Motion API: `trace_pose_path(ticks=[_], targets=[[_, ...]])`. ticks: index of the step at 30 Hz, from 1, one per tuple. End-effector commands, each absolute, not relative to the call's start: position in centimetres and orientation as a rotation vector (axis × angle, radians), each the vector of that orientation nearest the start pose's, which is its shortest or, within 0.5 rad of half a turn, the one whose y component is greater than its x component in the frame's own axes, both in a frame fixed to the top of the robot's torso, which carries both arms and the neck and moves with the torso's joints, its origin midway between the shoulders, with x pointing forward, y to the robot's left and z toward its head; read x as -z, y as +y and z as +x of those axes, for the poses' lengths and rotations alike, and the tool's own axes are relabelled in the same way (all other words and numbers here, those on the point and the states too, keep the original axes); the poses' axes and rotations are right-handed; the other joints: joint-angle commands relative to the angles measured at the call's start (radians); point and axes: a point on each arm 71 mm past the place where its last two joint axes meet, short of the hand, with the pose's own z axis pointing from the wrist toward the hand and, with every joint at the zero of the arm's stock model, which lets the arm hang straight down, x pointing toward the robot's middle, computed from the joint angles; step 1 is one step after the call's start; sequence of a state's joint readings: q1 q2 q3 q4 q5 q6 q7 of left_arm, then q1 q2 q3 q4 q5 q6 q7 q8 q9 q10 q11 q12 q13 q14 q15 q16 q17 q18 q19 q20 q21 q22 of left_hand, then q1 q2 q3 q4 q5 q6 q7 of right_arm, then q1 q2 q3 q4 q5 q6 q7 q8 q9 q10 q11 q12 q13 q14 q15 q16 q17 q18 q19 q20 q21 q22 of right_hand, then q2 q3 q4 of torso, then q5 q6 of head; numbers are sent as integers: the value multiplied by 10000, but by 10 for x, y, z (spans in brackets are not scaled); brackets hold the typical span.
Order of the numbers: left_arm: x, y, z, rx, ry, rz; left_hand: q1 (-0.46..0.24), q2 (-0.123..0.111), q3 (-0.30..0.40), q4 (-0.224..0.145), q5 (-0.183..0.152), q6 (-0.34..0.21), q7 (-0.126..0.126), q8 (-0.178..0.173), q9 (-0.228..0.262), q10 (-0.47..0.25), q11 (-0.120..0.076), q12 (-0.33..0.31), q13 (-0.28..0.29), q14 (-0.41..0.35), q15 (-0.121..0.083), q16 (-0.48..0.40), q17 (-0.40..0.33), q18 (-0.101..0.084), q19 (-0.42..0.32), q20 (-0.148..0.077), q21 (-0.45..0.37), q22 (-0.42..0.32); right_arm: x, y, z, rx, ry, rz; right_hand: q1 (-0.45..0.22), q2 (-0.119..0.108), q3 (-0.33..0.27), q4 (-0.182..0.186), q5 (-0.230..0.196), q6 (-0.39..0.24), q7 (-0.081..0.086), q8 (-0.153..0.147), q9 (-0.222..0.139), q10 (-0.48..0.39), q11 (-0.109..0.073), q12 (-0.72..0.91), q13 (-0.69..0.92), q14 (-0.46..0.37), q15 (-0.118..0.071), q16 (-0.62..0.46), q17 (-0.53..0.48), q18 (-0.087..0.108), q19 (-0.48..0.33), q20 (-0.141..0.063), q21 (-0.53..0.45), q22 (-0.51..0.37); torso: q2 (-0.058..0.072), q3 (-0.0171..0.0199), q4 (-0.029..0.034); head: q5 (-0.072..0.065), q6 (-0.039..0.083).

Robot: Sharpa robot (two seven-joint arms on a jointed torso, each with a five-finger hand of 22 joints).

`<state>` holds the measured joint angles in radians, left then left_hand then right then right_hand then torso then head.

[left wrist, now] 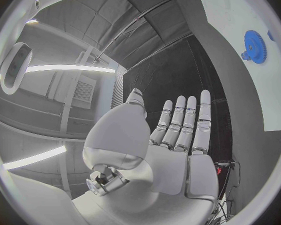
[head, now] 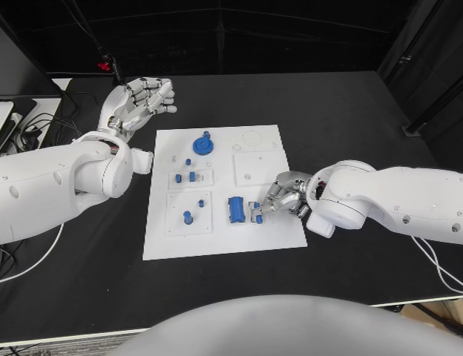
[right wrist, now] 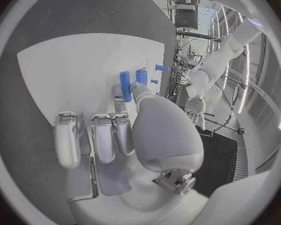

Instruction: Assemble the parts on the task board

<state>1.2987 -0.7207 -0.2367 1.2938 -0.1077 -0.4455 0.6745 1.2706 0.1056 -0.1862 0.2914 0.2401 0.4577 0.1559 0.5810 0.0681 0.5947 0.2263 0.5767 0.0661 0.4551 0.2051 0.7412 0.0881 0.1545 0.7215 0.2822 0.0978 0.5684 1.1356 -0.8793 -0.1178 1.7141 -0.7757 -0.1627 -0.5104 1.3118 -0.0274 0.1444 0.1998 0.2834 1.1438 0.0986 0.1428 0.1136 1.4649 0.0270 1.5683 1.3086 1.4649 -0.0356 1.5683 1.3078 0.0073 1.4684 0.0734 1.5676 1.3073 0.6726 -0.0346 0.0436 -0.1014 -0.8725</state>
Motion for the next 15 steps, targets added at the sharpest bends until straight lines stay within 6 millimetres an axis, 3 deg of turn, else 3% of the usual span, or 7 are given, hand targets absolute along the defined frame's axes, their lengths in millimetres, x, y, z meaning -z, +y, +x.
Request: trace_pose_path(ticks=[1, 15], targets=[[185, 223, 523, 13889, 12348, -7473, 11, 107, -74, -6, 37, -55, 1139, 54, -12, -76, -20, 43, -14, -97, -2, 45, -11, 31, 74, 22, 60, -14, 261, -181, 409, -6535, 23799, 5471, -99, -22, -82, 6, -68, -17, 40, -43, -4, 1059, 89, 25, 2622, 1059, 80, 25, 2630, -73, 1024, 82, 32, 2634, 3, 0, 5, 4, -1], [185, 223, 523, 13888, 12352, -7473, 30, 121, -82, -8, 48, -64, 1140, 61, -13, -81, -19, 51, -15, -102, -1, 59, -29, 31, 72, 22, 63, -20, 260, -178, 410, -6594, 23708, 5437, -174, -56, -281, 77, -110, 14, 34, -11, 27, 1059, 85, 25, 2622, 1059, 87, 25, 2630, -73, 1024, 87, 32, 2634, -1, 0, 7, 11, -1]])
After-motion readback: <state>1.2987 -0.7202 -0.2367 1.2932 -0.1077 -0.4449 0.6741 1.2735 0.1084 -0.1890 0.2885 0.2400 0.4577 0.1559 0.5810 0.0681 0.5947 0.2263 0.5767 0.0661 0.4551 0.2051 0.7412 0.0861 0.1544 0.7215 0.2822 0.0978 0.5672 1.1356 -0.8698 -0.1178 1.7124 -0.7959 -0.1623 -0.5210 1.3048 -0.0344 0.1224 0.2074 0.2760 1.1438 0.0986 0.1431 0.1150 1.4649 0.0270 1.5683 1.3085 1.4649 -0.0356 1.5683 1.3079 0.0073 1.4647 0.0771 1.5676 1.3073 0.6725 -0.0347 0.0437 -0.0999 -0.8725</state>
